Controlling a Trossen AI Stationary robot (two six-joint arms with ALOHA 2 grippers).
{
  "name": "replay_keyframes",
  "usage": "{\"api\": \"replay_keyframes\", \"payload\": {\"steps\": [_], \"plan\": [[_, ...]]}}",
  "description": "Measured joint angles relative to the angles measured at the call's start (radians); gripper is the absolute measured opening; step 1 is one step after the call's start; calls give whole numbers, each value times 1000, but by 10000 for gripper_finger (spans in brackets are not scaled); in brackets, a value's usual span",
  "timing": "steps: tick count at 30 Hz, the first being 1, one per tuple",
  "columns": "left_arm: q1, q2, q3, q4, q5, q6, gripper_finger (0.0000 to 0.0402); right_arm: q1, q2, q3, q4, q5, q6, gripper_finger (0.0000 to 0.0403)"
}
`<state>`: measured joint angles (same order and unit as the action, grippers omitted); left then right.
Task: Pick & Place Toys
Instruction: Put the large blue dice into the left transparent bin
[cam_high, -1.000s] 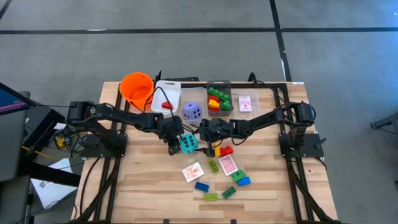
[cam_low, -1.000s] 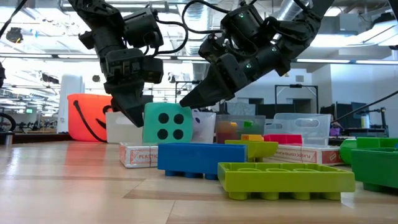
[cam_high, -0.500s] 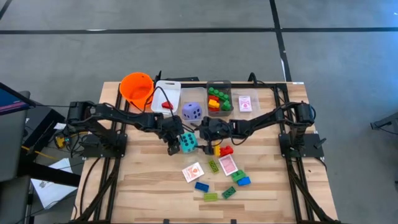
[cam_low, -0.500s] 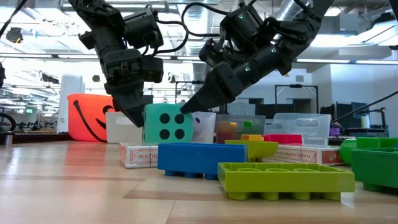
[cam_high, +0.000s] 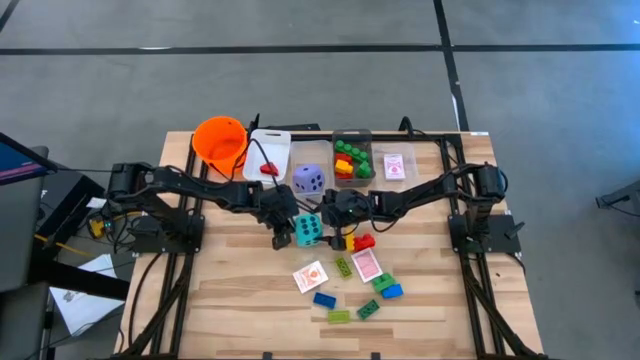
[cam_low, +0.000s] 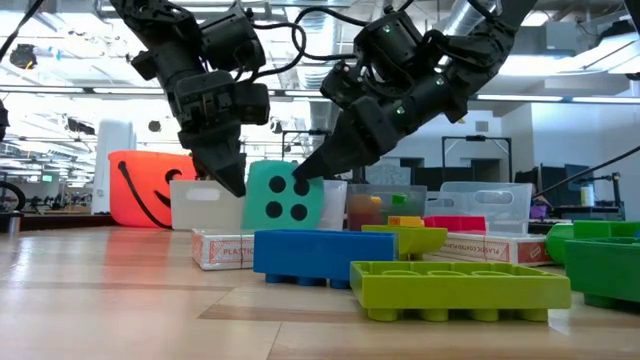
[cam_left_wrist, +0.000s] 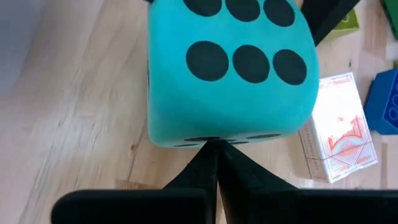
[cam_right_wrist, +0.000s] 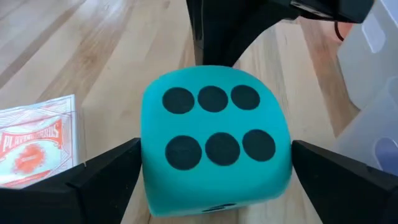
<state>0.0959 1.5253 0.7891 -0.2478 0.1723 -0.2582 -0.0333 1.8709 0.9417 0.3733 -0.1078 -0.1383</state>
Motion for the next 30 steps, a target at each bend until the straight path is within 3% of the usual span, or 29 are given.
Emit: {"api": "replay_keyframes", "payload": {"steps": [22, 30], "plan": [[1, 0, 0, 36, -5, 15, 0, 12, -4, 3, -81, -55, 0, 399], [0, 0, 0, 45, -34, 15, 0, 11, -4, 2, -88, -55, 8, 356]]}}
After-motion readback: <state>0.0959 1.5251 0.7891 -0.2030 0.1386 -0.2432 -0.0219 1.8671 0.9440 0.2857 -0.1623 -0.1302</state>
